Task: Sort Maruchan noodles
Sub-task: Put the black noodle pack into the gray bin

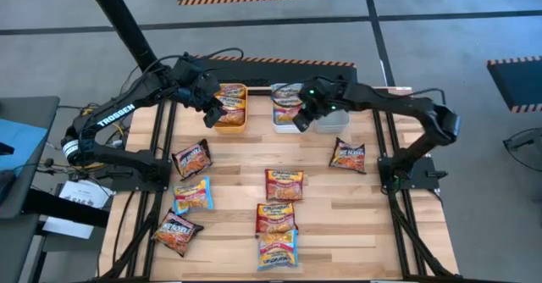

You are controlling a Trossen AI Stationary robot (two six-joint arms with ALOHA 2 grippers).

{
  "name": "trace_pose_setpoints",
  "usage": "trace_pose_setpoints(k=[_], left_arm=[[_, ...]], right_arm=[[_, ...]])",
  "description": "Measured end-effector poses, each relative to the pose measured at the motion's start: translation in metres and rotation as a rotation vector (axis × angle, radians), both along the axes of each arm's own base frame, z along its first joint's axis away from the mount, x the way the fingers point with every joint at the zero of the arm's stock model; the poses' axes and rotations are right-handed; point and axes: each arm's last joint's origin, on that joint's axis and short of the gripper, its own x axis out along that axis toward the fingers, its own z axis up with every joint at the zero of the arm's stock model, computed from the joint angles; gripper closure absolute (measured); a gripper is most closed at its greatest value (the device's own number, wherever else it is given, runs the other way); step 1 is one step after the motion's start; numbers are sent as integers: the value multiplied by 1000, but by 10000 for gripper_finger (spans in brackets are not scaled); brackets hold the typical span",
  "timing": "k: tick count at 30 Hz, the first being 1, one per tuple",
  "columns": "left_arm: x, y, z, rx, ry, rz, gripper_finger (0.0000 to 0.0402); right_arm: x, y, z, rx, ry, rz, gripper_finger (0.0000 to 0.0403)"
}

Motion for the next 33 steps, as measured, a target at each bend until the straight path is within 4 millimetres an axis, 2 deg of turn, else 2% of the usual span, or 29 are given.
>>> trace_pose_setpoints(k=[7, 12, 17, 24, 29, 33], left_arm=[[0, 0, 0, 8, 3, -6, 220], [0, 0, 0, 11, 4, -7, 220], [0, 0, 0, 11, 5, -7, 220], [0, 0, 0, 13, 6, -5, 220], [0, 0, 0, 13, 6, -6, 220], [0, 0, 0, 13, 6, -6, 220]], right_arm=[[-23, 37, 23, 18, 49, 92, 267], [-32, 60, 23, 55, 143, 158, 262], [-39, 78, 17, 115, 265, 179, 240], [-52, 100, 2, 161, 508, 141, 202], [-62, 113, -23, 191, 605, 110, 199], [-71, 115, -42, 176, 686, 63, 201]])
